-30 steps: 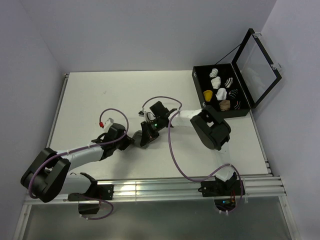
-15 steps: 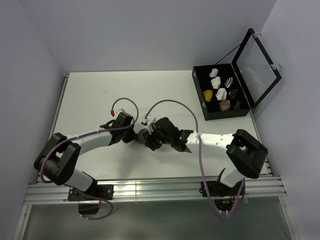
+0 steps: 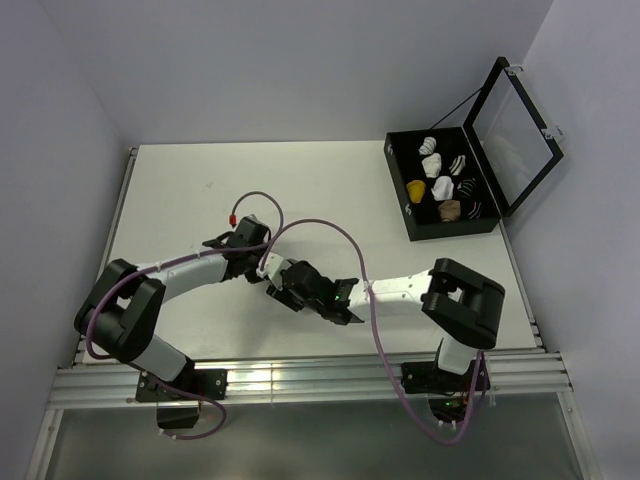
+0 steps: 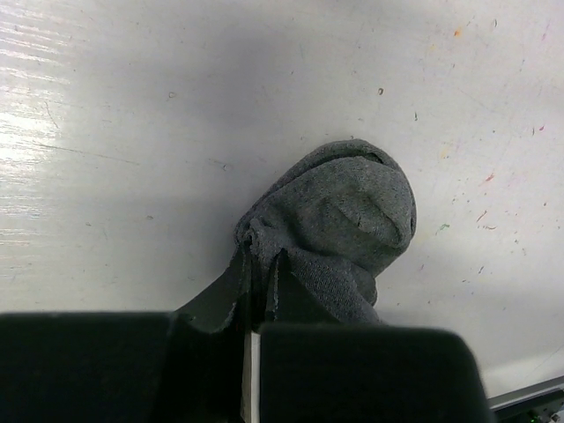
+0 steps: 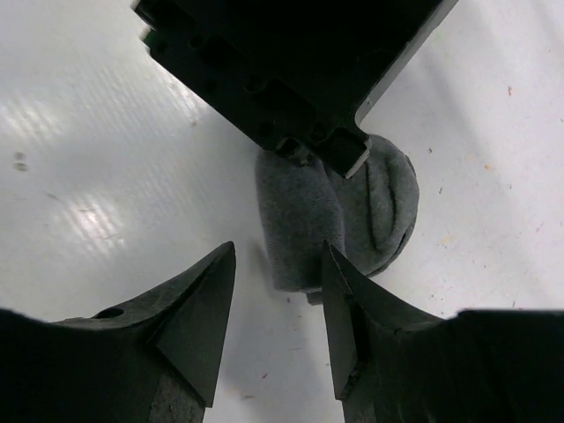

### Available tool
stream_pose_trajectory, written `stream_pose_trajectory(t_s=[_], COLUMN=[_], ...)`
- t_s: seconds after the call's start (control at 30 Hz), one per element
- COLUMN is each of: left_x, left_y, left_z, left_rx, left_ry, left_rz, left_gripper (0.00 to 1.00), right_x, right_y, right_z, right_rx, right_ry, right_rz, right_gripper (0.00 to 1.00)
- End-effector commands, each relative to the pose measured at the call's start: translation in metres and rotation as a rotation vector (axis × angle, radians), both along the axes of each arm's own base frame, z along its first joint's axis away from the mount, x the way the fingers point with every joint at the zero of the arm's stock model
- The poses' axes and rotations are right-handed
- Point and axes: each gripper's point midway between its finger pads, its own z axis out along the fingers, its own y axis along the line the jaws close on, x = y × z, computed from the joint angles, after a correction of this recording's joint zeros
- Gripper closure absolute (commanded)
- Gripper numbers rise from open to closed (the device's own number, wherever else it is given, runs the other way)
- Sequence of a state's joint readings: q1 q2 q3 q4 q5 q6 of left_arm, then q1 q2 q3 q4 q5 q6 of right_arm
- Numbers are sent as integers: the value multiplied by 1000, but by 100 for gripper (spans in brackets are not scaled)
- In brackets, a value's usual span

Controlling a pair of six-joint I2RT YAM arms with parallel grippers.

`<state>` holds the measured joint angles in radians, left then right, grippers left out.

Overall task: Roll the socks
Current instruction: Roll the sock at the center of the board.

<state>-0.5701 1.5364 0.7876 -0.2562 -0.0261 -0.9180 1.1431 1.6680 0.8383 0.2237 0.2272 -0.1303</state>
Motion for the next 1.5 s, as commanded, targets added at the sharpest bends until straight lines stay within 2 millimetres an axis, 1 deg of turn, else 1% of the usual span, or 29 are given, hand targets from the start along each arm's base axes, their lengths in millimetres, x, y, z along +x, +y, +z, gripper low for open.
stream_pose_trajectory(t_s=[0.0,0.1,0.13,0.2,0.27,0.37,0.4,0.47,0.5,0.53,0.57,0.6,0.63,0.67,0.7,0.73,0.8,0.87,0.9,0.93,0.97,1.0,1.07,1.1,1.13,1.2,1.23,1.3,1.47], left_x=[1,1,1,2,2,5,5,7,8,9,11,11,12,11,15,14,14,15,15,9,10,3,-1,-3,-5,-7,-9,-9,-5], left_y=[0,-2,-2,-2,-3,-4,-4,-3,-2,0,3,5,7,10,14,18,26,29,31,37,36,40,37,38,36,37,34,28,24], left_z=[3,4,4,4,5,9,10,13,15,18,19,21,26,30,30,33,40,44,46,45,48,45,47,46,47,44,44,44,39], left_rx=[11,1,-2,-3,-12,-25,-30,-34,-33,-31,-21,-21,-25,-35,-20,-19,-24,-54,-68,-88,-116,-135,-187,-206,-215,-215,-224,-233,-242], left_ry=[4,10,12,13,15,7,3,-8,-13,-23,-34,-41,-59,-70,-82,-98,-138,-163,-180,-187,-212,-221,-236,-249,-255,-264,-268,-284,-292], left_rz=[-36,-48,-49,-54,-62,-71,-72,-71,-71,-64,-47,-38,-29,-9,17,37,91,149,172,212,227,239,256,262,262,275,270,262,283], left_gripper=[100,100,100,100,100,99,98,91,87,78,73,68,55,46,46,38,29,28,28,28,28,28,28,29,30,30,30,31,31], right_x=[15,19,17,15,13,10,8,5,2,3,2,-3,-5,-8,-2,-9,-3,-11,-5,-9,-9,-5,-9,-3,-4,-4,-2,3,6], right_y=[11,11,8,7,7,1,1,-2,-1,-1,-3,0,0,1,-1,0,-5,1,-4,2,1,-3,2,-1,-3,-1,-5,-7,-10], right_z=[11,-4,-17,-24,-30,-44,-47,-52,-53,-50,-50,-49,-48,-45,-42,-41,-40,-33,-36,-30,-30,-35,-30,-31,-37,-35,-40,-39,-44], right_rx=[-9,-59,-99,-112,-124,-175,-181,-188,-179,-159,-154,-132,-111,-86,-73,-47,-24,35,48,87,98,110,176,203,214,269,291,342,356], right_ry=[-82,-75,-61,-45,-29,7,21,64,90,115,142,186,223,285,293,361,440,554,598,658,697,747,850,894,933,991,1043,1094,1134], right_rz=[-19,-28,-25,-19,-12,-4,2,9,24,19,22,46,45,67,43,58,41,62,41,56,51,39,63,29,16,34,5,-5,-14], right_gripper=[49,48,48,49,54,70,79,86,93,96,99,100,100,100,100,100,100,100,100,100,100,100,100,100,100,100,100,100,100])
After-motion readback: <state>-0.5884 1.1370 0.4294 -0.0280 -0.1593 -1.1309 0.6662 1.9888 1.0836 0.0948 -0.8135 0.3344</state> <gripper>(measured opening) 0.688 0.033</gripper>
